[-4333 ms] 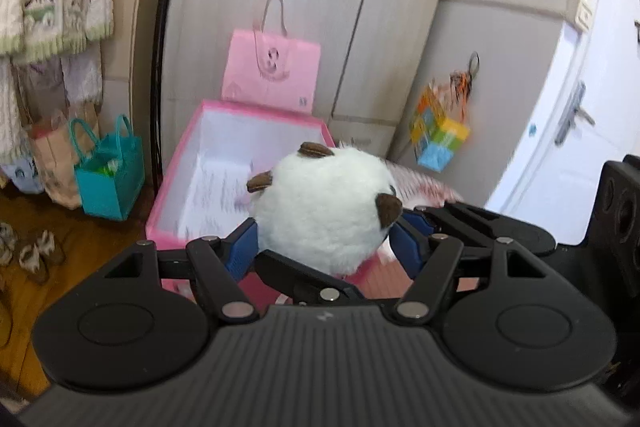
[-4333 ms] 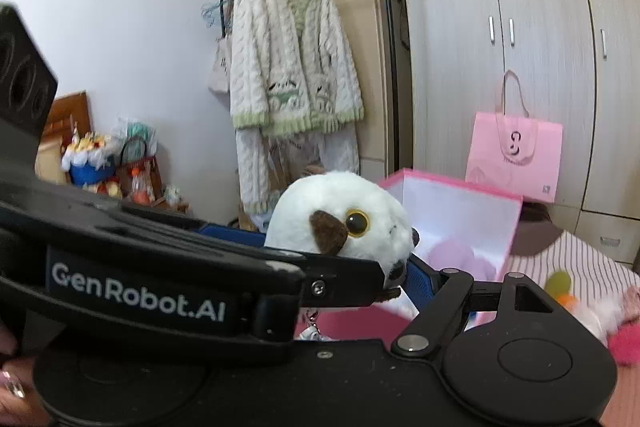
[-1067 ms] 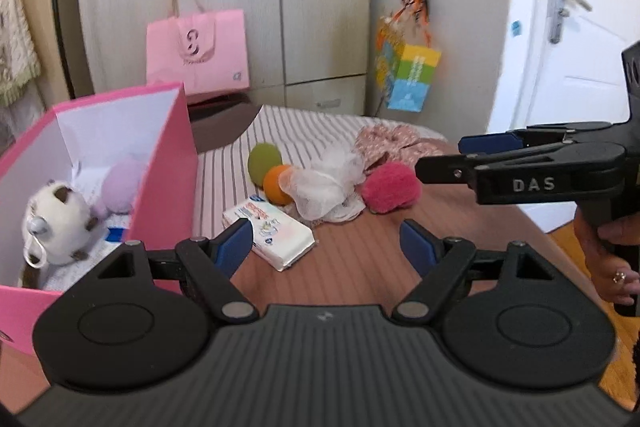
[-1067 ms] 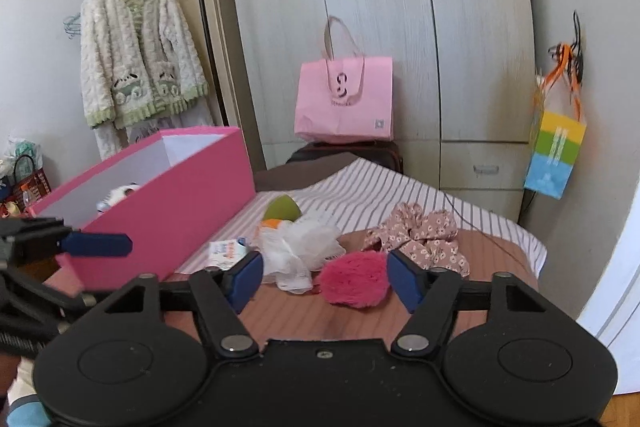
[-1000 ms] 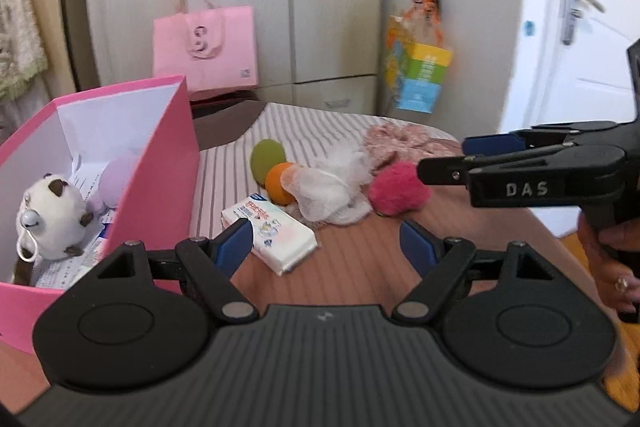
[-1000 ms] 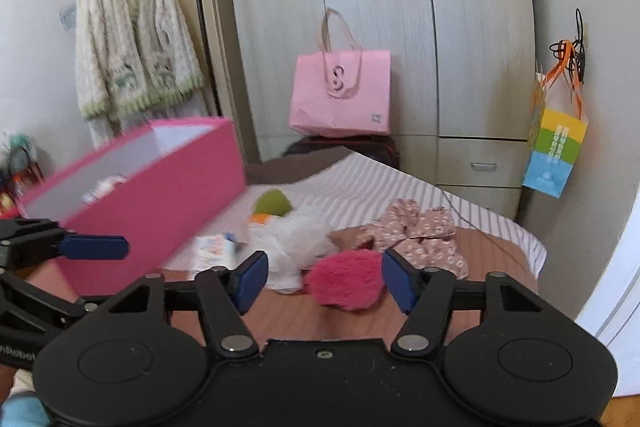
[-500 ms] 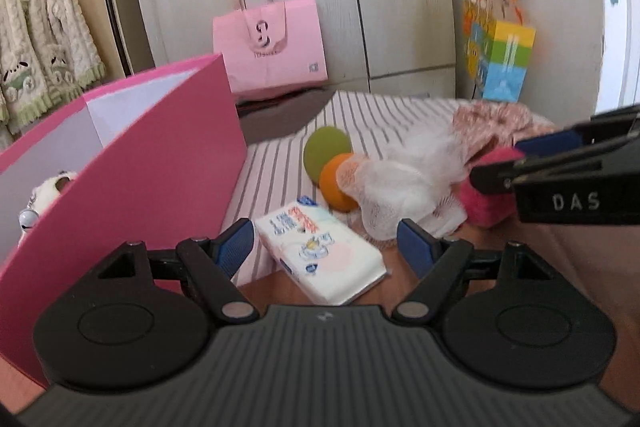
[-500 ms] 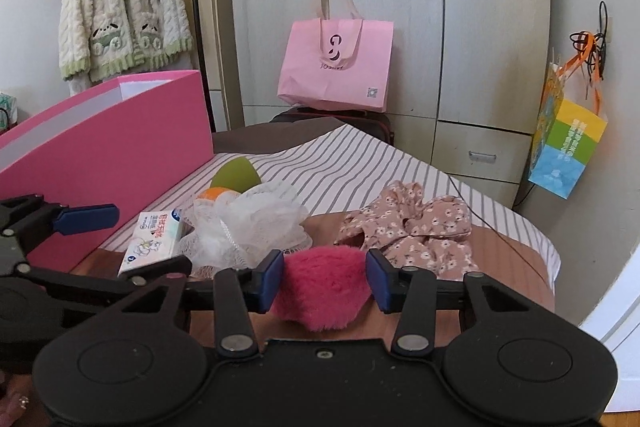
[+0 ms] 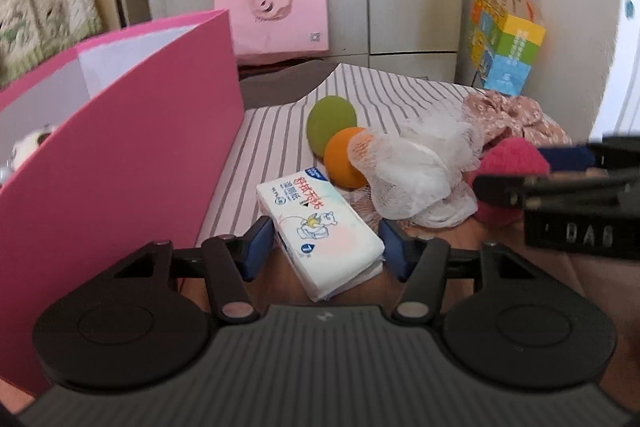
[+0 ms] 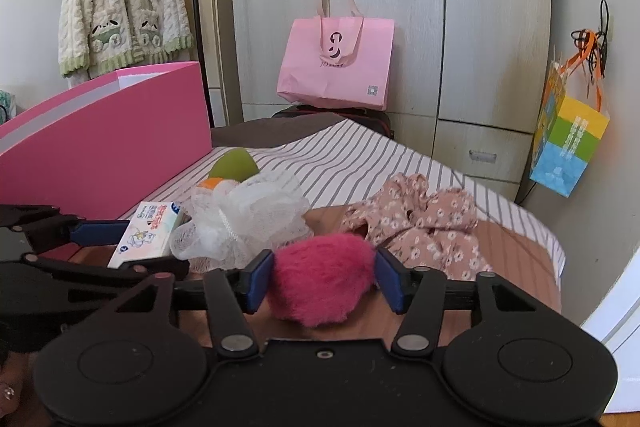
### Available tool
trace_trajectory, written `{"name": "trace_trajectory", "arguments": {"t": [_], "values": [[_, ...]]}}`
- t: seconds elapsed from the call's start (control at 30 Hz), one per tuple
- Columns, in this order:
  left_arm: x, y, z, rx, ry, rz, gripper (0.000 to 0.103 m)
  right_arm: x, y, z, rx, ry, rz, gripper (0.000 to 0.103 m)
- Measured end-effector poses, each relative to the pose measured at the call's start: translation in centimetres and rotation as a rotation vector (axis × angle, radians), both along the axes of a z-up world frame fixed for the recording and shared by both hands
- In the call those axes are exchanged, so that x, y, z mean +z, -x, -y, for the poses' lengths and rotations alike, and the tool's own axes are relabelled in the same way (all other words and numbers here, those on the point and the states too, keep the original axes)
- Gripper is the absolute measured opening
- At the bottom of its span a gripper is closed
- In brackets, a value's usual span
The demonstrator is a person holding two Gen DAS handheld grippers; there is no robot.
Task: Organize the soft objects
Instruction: 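Close the left gripper on the white tissue packet, then carry the pompom in the right gripper while the left gripper carries the packet over the box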
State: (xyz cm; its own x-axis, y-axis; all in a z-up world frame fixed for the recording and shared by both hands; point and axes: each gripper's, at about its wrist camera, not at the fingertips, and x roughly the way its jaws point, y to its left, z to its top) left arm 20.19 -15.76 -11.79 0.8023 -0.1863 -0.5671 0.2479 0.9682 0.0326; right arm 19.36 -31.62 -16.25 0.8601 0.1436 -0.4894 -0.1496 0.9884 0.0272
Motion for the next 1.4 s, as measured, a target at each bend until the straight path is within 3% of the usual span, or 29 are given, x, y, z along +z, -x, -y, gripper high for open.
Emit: {"name": "trace_trajectory", "arguments": {"t": [0.13, 0.23, 0.3, 0.4, 0.77, 1.0, 1.2, 1.4], "values": [[-0.2, -0.5, 0.1, 0.021, 0.008, -0.021, 0.058, -0.6, -0.3, -0.5, 0.013, 0.02, -0.022, 0.059], [-0.2, -1.1, 0.2, 0.056, 0.024, -0.02, 0.058, -0.7, -0.2, -0.8, 0.023, 0.033, -0.027, 0.048], [-0.1, -1.4, 0.1, 0.071, 0.037, -0.027, 0.055, -0.8, 0.0, -0.9, 0.011, 0.04, -0.019, 0.047], [-0.2, -1.1, 0.1, 0.066, 0.012, -0.012, 0.041, -0.7, 0.7, -0.7, -0.014, 0.027, -0.013, 0.046], [0.6, 1.5, -0.6, 0.045, 0.026, 0.056, 0.04, -1.0, 4.1, -1.1, -0.093, 0.0, -0.018, 0.046], [2.8, 4.8, -2.6, -0.017, 0.153, 0.097, 0.039, -1.2, 5.9, -1.9, -0.122, -0.042, -0.034, 0.046], [2.9, 6.7, -4.3, -0.071, 0.23, 0.024, 0.039, -1.0, 8.2, -2.7, -0.163, -0.074, -0.034, 0.046], [2.5, 8.9, -5.5, -0.117, 0.24, 0.005, 0.039, -0.4, 10.5, -3.4, -0.171, -0.053, -0.03, 0.046]]}}
